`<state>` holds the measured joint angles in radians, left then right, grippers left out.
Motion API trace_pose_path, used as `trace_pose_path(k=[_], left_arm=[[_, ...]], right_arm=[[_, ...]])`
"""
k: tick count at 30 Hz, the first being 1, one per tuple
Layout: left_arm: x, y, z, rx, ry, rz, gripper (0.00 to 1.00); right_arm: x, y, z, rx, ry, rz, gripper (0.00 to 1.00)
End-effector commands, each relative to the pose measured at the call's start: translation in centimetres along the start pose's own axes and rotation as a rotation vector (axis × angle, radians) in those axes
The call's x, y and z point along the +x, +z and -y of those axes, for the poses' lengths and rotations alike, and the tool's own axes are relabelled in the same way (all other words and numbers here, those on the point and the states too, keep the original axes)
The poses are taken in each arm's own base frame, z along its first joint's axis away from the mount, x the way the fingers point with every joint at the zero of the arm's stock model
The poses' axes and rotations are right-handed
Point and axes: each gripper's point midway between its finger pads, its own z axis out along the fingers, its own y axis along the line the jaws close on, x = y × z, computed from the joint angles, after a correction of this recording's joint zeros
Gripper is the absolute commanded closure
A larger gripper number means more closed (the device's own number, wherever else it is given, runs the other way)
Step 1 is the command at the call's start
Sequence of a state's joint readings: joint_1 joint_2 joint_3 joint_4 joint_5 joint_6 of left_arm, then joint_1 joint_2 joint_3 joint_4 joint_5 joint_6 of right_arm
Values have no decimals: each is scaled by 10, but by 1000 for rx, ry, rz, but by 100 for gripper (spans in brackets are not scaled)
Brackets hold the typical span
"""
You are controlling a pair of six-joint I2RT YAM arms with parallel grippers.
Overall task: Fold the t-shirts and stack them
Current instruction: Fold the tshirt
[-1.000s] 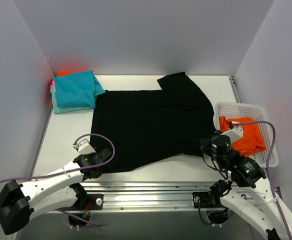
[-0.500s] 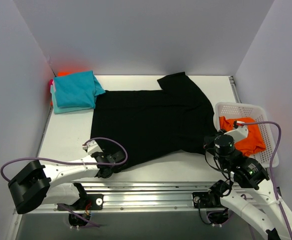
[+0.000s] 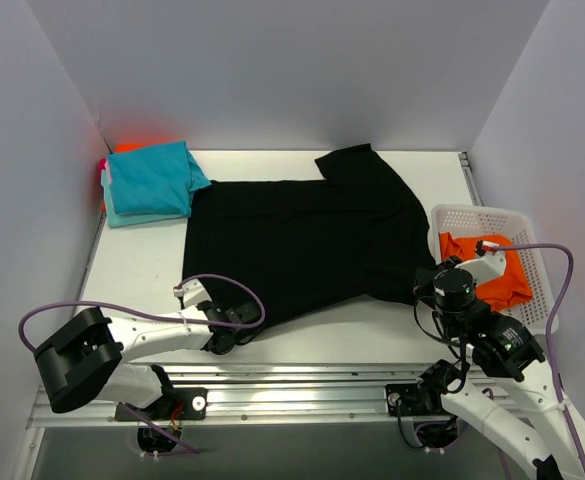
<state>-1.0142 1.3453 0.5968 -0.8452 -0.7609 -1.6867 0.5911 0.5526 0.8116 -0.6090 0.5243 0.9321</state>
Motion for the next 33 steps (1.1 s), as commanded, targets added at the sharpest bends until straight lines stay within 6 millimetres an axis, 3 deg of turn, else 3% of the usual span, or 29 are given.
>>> trace_pose_path(k=[1,11,17,22,28,33], left_arm=[[-6,-8,8,21,-35,10,98],[-67,-64,20,190,-52,88,98],[-92,-80,24,235,-36,127,98],[-108,-85,38,278,-40,138,98],[-125,-77,52,323,-62,143,98],[-148,-75,66,353,-71,183,98]], right_arm=[[-16,-3,-1,17,-4,54,100],[-18,-3,3,36,15,66,100],[-21,0,-4,31,15,72,100],[-24,10,-17,37,12,83,100],[-29,22,-28,27,3,128,100],[-39,30,-29,60,27,193,100]])
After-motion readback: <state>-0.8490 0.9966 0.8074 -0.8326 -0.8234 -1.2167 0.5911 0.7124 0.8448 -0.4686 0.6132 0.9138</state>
